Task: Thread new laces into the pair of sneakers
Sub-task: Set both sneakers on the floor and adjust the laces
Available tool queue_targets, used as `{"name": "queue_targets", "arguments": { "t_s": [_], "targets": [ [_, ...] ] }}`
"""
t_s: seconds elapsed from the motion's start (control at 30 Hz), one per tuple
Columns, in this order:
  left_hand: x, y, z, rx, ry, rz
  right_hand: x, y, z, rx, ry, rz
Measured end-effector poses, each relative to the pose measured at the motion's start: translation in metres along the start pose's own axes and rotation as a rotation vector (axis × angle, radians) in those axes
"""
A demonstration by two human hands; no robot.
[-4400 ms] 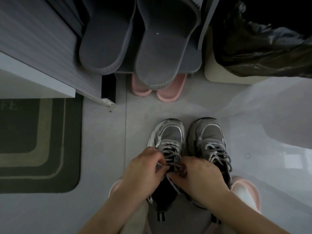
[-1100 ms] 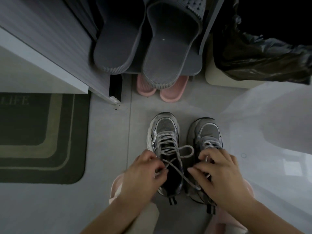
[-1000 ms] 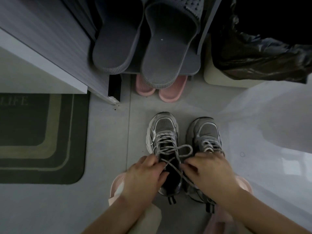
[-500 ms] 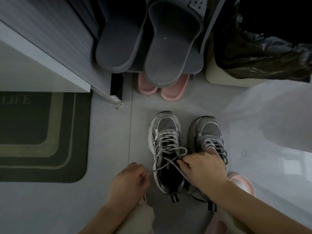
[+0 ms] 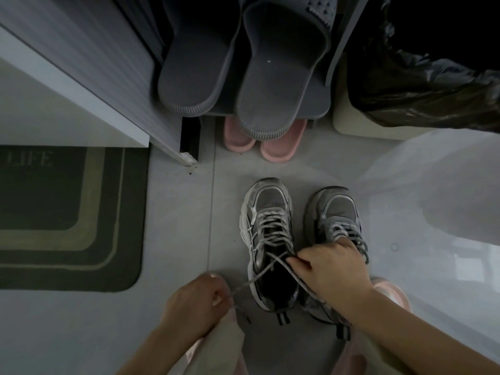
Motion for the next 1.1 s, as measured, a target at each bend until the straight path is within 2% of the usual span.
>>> {"name": "queue_targets", "arguments": {
  "t_s": [0.1, 0.17, 0.3, 0.43, 0.7, 0.9, 1.1],
  "targets": [
    [0.033, -0.016, -0.019, 0.107, 0.040, 0.025, -0.002, -0.005, -0.009, -0.045, -0.025, 0.073],
    [0.057, -0.031, -0.024, 0.190, 0.024, -0.003, -0.006, -0.011, -0.013, -0.133, -0.103, 0.107],
    [0.085, -0.052, -0.022, 0.206, -0.153, -0.057, -0.010, -0.022, -0.010, -0.274, -0.207, 0.187],
    [0.083, -0.059, -0.025, 0.189, -0.159, -0.054, -0.007, -0.027, -0.001, -0.368, -0.229, 0.189],
    [0.072, -0.048, -0.020, 0.157, -0.217, 0.008, 0.007, -0.012, 0.009, -0.424, -0.389, 0.193],
    [0.085, -0.060, -0.056, 0.277, -0.174, 0.018, 0.003, -0.050, -0.011, -0.343, -0.389, 0.141],
    [0.085, -0.082, -0.071, 0.304, -0.128, 0.023, 0.003, -0.076, -0.010, -0.413, -0.457, 0.185]
  ]
}}
Point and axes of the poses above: each hand's wrist, its own y-axis away from the middle knuckle, its own z-axis out of the palm, x = y × z, the point moved 3 cm from there along -y, towards the middle knuckle, and after that the axes turned 2 degrees about -x, right-handed, at the moved point
